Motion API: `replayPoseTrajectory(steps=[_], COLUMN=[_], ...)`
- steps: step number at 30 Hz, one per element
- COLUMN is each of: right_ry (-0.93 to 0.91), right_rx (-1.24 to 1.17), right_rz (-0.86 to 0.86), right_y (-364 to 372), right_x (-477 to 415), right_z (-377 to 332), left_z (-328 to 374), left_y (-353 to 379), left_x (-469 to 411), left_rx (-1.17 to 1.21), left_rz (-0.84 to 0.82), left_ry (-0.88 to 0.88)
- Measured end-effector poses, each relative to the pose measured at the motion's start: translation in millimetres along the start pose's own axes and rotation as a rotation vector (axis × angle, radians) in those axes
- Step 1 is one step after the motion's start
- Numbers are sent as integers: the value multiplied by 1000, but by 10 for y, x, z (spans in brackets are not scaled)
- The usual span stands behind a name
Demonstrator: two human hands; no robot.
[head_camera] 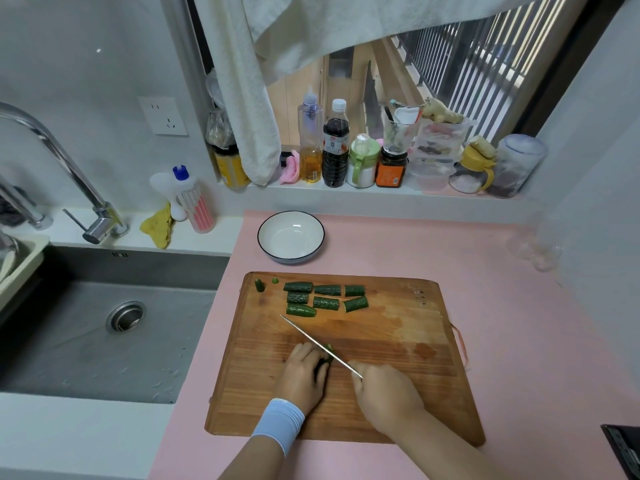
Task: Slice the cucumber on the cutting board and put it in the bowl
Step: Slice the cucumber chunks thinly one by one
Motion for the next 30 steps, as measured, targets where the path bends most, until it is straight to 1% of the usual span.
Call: replayPoseTrajectory(steps=[6, 11, 20, 26, 28, 30], right_ry=[-11, -14, -3, -14, -24, -34], right_rx=[-17, 20, -21, -7, -16, -17], right_rz=[7, 48, 32, -16, -5, 5], right_y=[5, 35, 1, -36, -30, -32], right_x=[13, 99, 133, 15, 24, 41], right_z=[15, 37, 53, -35, -30, -26], left_z=[9, -11, -15, 16, 31, 40], left_y=[0, 9, 18, -6, -7, -3], left_x=[8, 15, 20, 32, 57, 71], left_rx=[11, 19, 17, 2, -26, -42], left_rz=[0, 13, 20, 37, 30, 26], left_ry=[3, 8, 7, 66, 97, 92])
Point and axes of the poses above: each hand's wrist, its own x-axis away from the middle knuckle, its own y-axis out of the palm, z = x × y, the point moved 2 cm from there along -x, towards the middle knuckle, and after that the axes turned 1 degree about -z, right-handed, at the moved point
